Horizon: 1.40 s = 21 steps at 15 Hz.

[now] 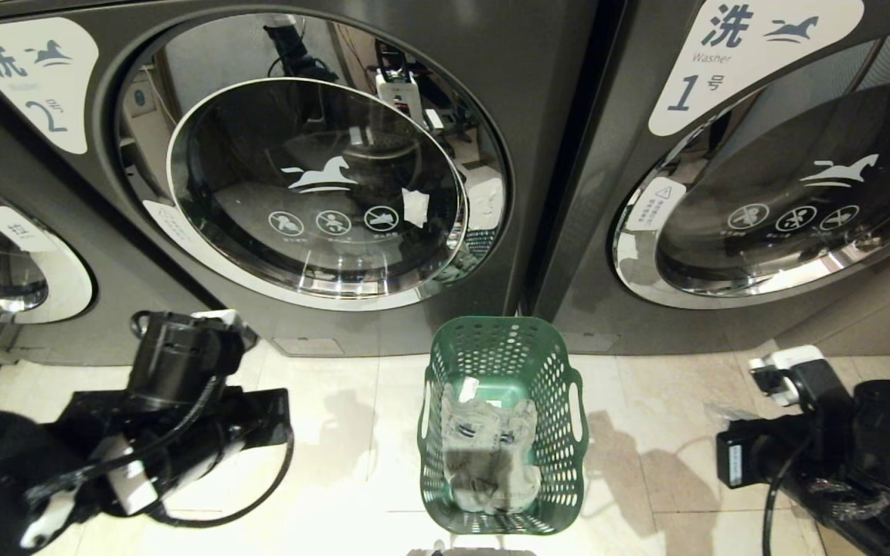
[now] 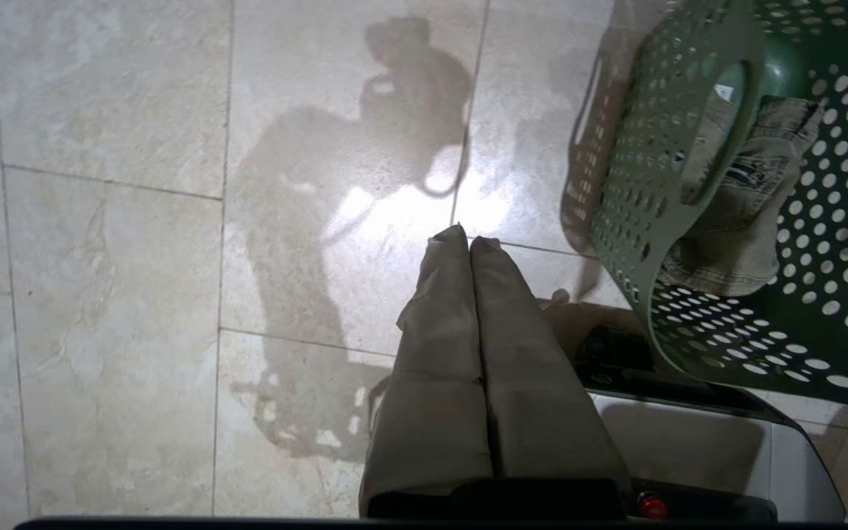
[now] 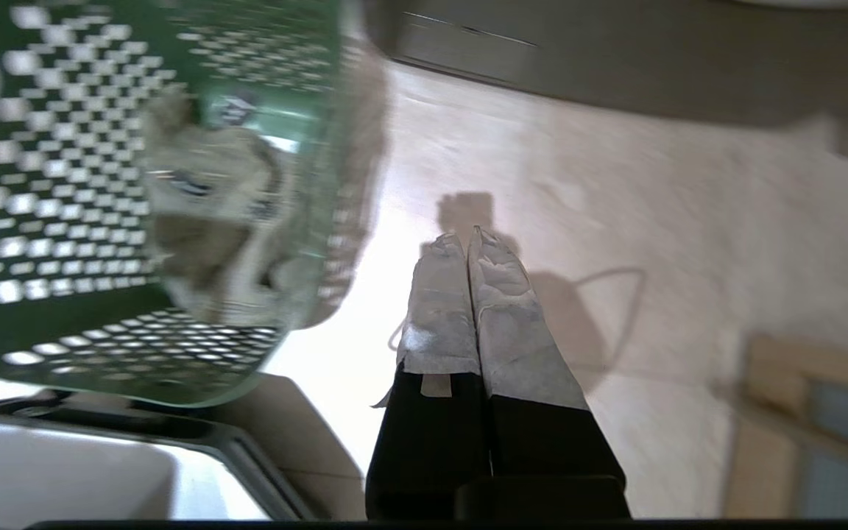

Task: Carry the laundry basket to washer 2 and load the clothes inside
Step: Open the lid of the washing machine

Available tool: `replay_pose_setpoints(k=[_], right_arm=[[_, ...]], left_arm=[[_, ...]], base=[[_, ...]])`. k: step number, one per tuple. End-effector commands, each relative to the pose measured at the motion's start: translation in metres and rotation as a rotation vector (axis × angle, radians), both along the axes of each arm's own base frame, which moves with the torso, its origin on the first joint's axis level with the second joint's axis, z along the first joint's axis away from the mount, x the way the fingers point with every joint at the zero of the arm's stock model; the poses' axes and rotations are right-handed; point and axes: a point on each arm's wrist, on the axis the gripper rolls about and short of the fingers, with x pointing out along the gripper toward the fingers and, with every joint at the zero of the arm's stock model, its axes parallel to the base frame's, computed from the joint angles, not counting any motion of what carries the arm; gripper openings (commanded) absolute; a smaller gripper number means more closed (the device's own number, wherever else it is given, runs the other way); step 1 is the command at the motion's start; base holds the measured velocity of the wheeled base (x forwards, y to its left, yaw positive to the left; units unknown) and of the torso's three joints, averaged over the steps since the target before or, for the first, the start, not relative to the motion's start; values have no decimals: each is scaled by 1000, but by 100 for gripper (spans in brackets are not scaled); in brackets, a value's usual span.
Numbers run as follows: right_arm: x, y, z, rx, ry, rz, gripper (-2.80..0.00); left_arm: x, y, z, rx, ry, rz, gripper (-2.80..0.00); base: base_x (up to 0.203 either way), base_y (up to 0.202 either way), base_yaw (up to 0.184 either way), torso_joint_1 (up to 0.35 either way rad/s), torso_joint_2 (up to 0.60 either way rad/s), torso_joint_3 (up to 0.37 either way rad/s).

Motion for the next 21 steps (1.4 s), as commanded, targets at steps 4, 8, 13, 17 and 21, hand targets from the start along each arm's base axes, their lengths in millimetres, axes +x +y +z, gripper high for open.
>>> replay_pose_setpoints(k=[4, 8, 13, 17, 21], right_arm=[[-62, -47, 14, -15, -103, -218, -280], [-113, -56, 16, -71, -97, -242, -280], [-187, -59, -19, -118, 153, -37, -280], [-207, -57, -24, -62, 205, 102, -280], [-207, -57, -24, -54, 206, 66, -280]], left_arm=[[-64, 69, -1, -21, -47, 212, -280], [-116, 82, -11, 41, -87, 152, -280], [-185, 94, -48, 84, 95, -71, -280], [-193, 97, -52, 104, 151, -87, -280], [-205, 102, -50, 123, 34, 66, -280]], base=[[0, 0, 0, 0, 0, 0], [0, 0, 0, 0, 0, 0], [0, 0, 0, 0, 0, 0], [0, 0, 0, 0, 0, 0], [0, 0, 0, 0, 0, 0]])
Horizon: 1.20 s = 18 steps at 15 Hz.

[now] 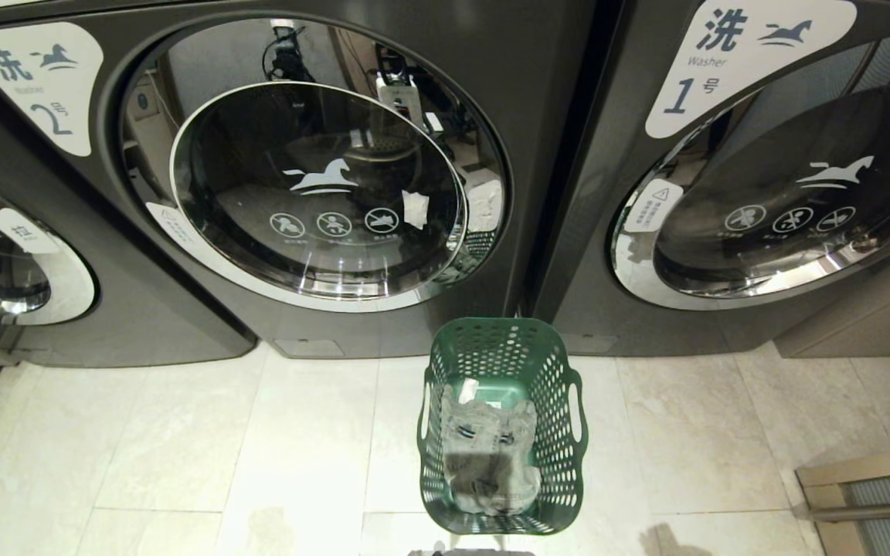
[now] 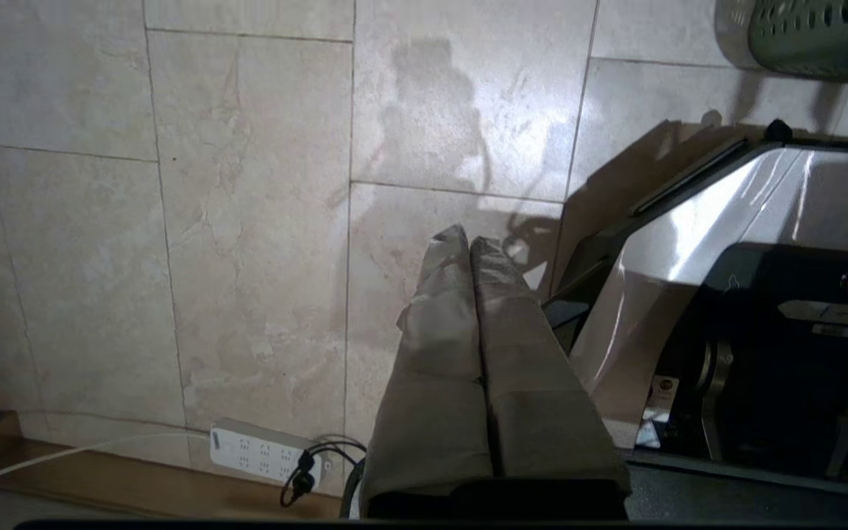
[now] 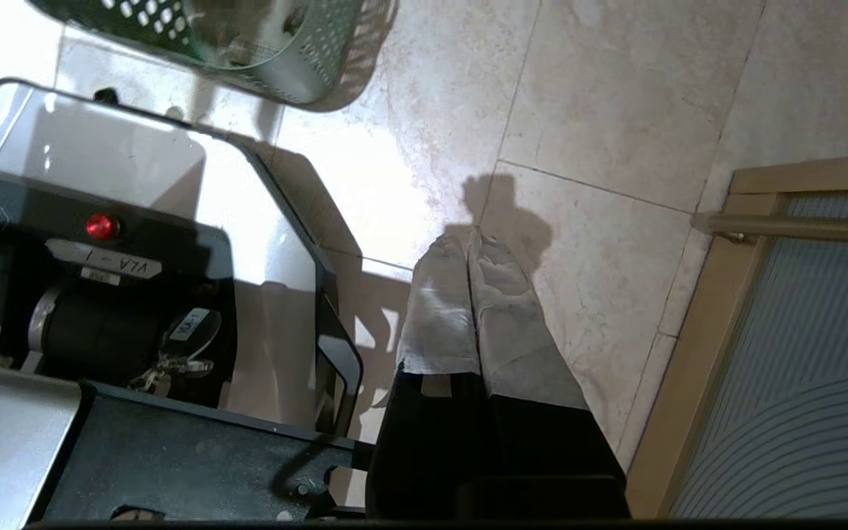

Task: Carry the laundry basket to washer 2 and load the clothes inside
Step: Open the lid of the washing machine

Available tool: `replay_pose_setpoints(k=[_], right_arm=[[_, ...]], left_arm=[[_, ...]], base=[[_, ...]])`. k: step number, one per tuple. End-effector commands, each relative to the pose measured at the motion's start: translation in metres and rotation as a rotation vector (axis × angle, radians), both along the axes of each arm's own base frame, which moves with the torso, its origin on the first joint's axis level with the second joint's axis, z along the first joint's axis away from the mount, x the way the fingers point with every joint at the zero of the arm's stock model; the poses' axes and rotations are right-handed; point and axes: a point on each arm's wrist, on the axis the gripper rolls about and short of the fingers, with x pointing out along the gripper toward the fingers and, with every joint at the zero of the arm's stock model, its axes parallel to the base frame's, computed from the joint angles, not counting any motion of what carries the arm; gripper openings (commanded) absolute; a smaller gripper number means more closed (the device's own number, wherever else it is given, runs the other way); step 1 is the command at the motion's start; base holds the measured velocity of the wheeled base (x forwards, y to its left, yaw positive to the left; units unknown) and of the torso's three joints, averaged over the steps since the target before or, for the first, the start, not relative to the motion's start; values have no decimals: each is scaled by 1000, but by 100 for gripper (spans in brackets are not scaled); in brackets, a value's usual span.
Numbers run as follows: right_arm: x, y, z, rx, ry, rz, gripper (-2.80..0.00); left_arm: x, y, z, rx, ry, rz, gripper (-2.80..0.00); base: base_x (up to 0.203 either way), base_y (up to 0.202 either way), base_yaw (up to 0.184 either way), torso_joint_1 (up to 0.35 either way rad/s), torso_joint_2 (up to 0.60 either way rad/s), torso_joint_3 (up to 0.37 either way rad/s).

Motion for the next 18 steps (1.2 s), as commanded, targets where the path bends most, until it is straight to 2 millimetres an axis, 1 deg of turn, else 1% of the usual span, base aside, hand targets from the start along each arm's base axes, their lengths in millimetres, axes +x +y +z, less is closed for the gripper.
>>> replay_pose_setpoints(k=[1, 5, 7, 8, 10, 12, 18], right_arm=[[-4, 0, -2, 0, -21, -37, -280], [-18, 0, -5, 23, -192, -88, -280], [-23, 0, -7, 57, -253, -132, -280], [-24, 0, -7, 61, -265, -135, -280], [-28, 0, -9, 62, -318, -130, -280], [-28, 0, -9, 59, -317, -127, -280], [-27, 0, -10, 42, -317, -116, -280]], left_arm=[[-14, 1, 2, 9, -137, 16, -280], [-45, 0, -1, 54, -395, -139, -280], [-58, -1, -6, 74, -511, -184, -280], [-60, -2, -7, 75, -533, -187, -280], [-59, -2, -9, 0, -514, -154, -280], [-58, -2, -13, -65, -501, -128, -280], [-58, -2, -13, -46, -497, -140, -280]], base=[[0, 0, 0, 0, 0, 0], [0, 0, 0, 0, 0, 0], [0, 0, 0, 0, 0, 0], [0, 0, 0, 0, 0, 0], [0, 0, 0, 0, 0, 0], [0, 0, 0, 0, 0, 0], [0, 0, 0, 0, 0, 0]])
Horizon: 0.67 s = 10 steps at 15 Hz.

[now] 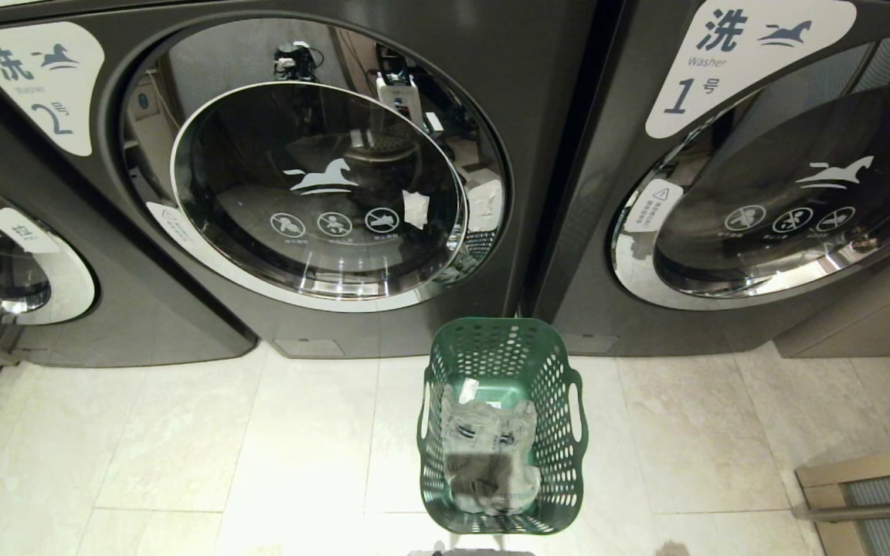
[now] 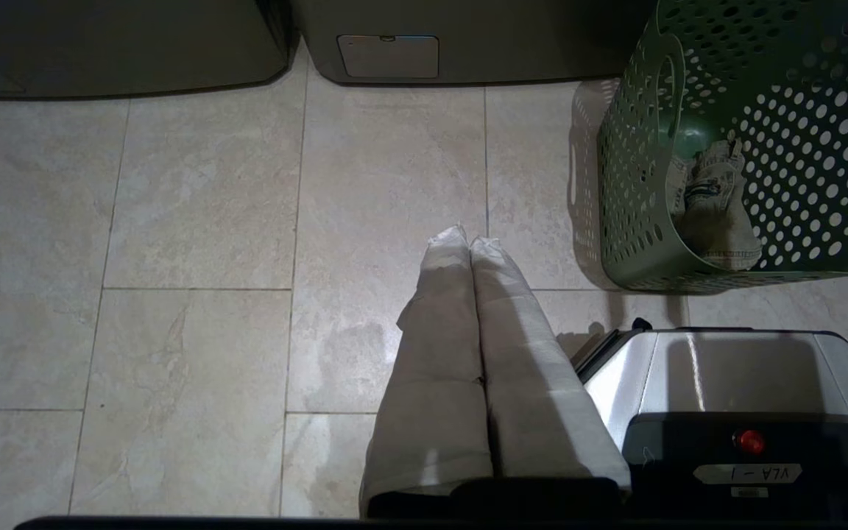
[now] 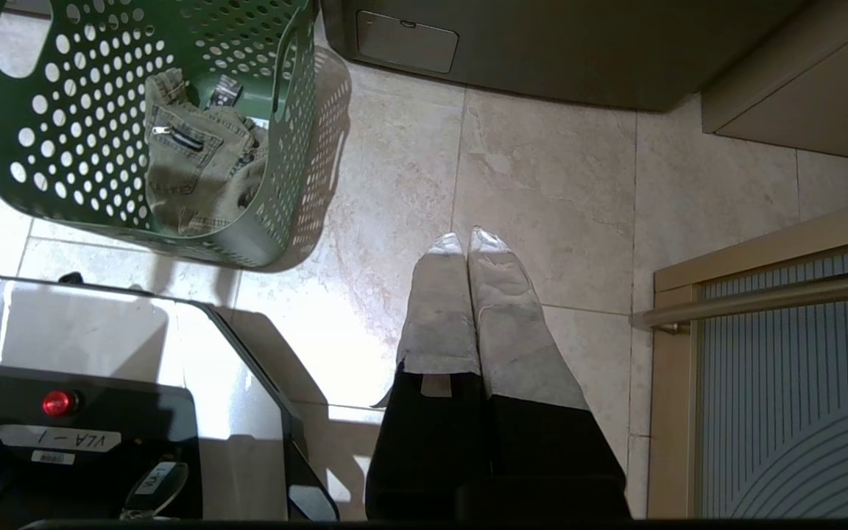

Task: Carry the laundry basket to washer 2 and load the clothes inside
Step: Open the lid of the washing machine

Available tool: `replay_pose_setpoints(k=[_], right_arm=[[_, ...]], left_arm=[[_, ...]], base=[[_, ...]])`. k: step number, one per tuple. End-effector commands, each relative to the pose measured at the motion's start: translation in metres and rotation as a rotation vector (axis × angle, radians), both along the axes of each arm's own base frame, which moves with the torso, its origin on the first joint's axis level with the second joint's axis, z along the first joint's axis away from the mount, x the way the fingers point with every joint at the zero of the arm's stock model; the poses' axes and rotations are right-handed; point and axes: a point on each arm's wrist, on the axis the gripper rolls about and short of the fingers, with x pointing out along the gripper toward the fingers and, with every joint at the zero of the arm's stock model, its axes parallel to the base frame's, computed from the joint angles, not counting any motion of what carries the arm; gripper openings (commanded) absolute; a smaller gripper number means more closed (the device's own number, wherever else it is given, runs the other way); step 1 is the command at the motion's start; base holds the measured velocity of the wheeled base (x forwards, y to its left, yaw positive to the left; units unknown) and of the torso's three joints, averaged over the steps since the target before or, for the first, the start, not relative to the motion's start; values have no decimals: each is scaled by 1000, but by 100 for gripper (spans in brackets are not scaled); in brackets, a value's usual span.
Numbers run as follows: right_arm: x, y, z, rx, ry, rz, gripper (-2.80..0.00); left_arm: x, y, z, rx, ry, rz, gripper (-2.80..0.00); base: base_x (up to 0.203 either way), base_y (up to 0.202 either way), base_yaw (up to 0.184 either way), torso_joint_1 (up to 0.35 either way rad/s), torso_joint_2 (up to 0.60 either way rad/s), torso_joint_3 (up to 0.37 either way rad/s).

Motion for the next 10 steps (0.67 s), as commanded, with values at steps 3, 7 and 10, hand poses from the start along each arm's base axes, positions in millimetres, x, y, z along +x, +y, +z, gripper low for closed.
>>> replay_pose_setpoints(k=[3, 7, 10], right_arm=[[0, 0, 0, -4, 5, 3, -280], [0, 0, 0, 1, 5, -1, -280], [0, 0, 0, 2, 5, -1, -280]], left_arm=[[0, 0, -1, -4, 5, 5, -280], [0, 0, -1, -5, 5, 5, -280], [0, 0, -1, -3, 5, 5, -280]], base=[[0, 0, 0, 0, 0, 0], [0, 0, 0, 0, 0, 0], [0, 0, 0, 0, 0, 0]])
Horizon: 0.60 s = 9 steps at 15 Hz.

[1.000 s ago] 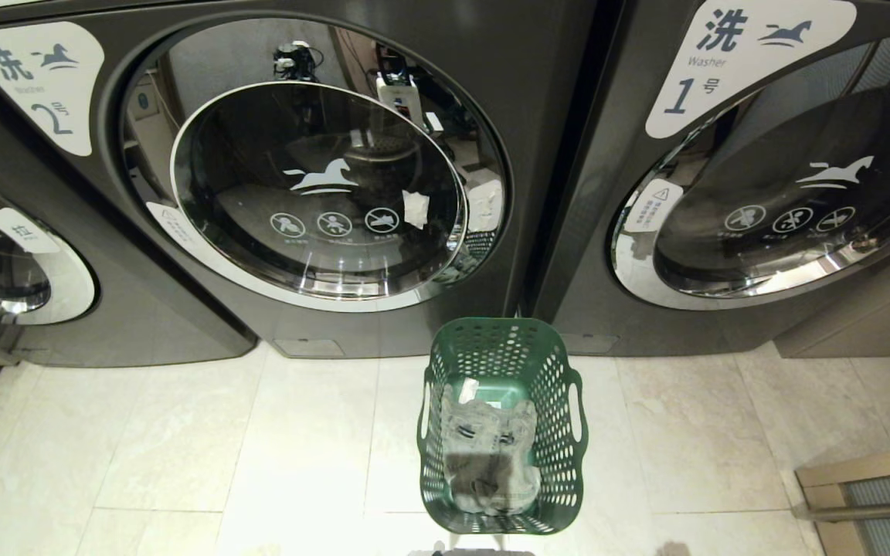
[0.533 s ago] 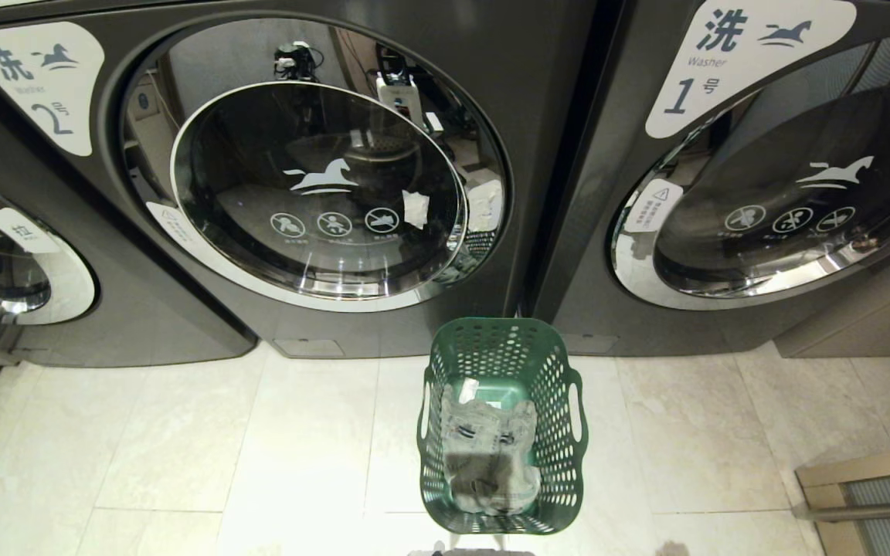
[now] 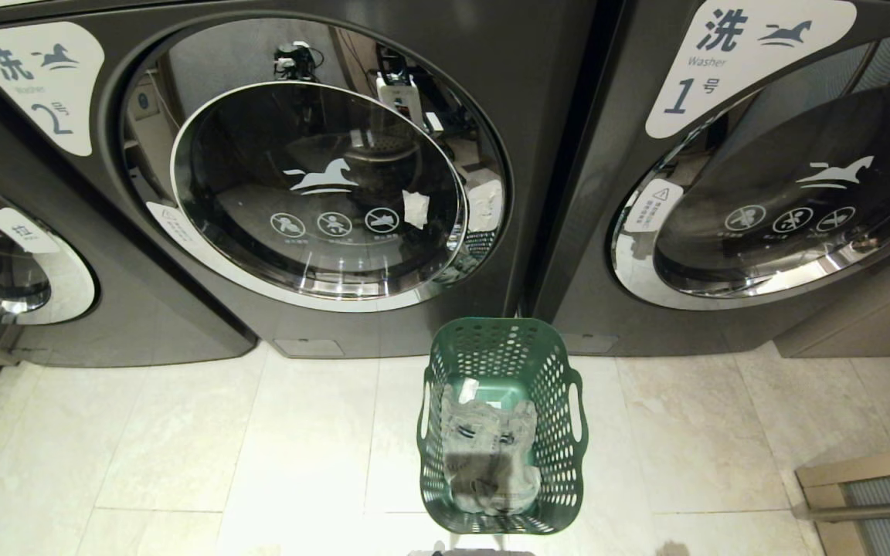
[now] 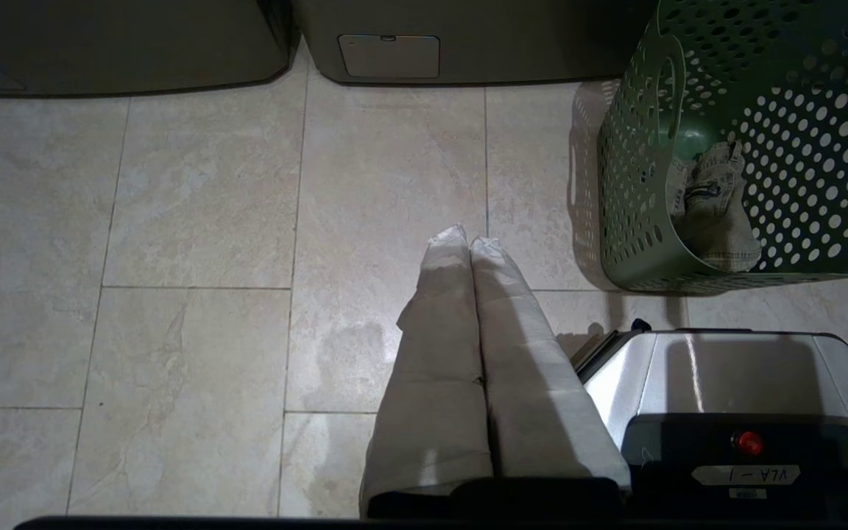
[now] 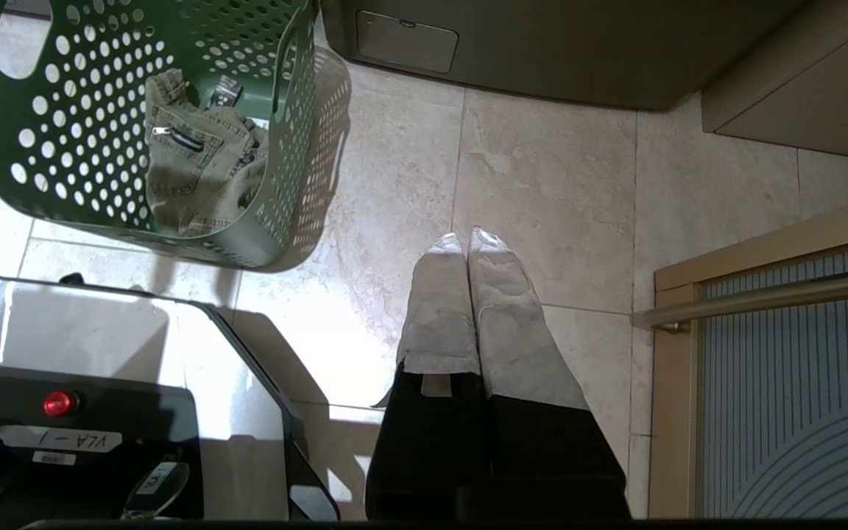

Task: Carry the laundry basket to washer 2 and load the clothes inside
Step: Open the lid of the washing machine

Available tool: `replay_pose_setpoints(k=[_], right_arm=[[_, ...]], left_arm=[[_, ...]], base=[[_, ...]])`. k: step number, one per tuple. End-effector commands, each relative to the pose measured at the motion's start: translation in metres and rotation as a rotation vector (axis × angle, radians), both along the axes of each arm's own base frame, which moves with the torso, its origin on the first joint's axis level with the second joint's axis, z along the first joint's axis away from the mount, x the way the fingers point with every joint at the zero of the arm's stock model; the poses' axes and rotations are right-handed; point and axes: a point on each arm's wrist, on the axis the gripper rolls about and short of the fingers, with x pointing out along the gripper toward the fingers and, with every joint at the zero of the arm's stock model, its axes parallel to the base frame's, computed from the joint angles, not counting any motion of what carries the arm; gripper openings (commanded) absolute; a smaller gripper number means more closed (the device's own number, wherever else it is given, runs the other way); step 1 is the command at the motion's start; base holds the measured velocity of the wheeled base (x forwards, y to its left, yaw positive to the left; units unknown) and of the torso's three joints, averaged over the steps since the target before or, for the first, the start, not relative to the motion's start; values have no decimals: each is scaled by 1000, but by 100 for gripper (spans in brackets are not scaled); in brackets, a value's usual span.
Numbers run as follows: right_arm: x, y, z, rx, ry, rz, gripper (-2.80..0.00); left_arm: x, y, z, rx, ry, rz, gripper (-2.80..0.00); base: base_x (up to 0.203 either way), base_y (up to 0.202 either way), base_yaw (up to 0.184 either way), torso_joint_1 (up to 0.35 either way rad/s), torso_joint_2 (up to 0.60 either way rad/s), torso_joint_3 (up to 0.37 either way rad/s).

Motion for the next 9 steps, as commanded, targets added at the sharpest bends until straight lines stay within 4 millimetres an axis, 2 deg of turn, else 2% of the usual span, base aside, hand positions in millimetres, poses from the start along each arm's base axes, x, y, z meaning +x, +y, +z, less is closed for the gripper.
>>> replay_pose_setpoints(k=[1, 9], right_arm=[[0, 0, 0, -1, 4, 0, -280], [0, 0, 0, 0, 4, 0, -280]], left_arm=[[0, 0, 0, 2, 5, 0, -280], [0, 0, 0, 5, 8, -1, -280]], base=[[0, 0, 0, 0, 0, 0], [0, 0, 0, 0, 0, 0]])
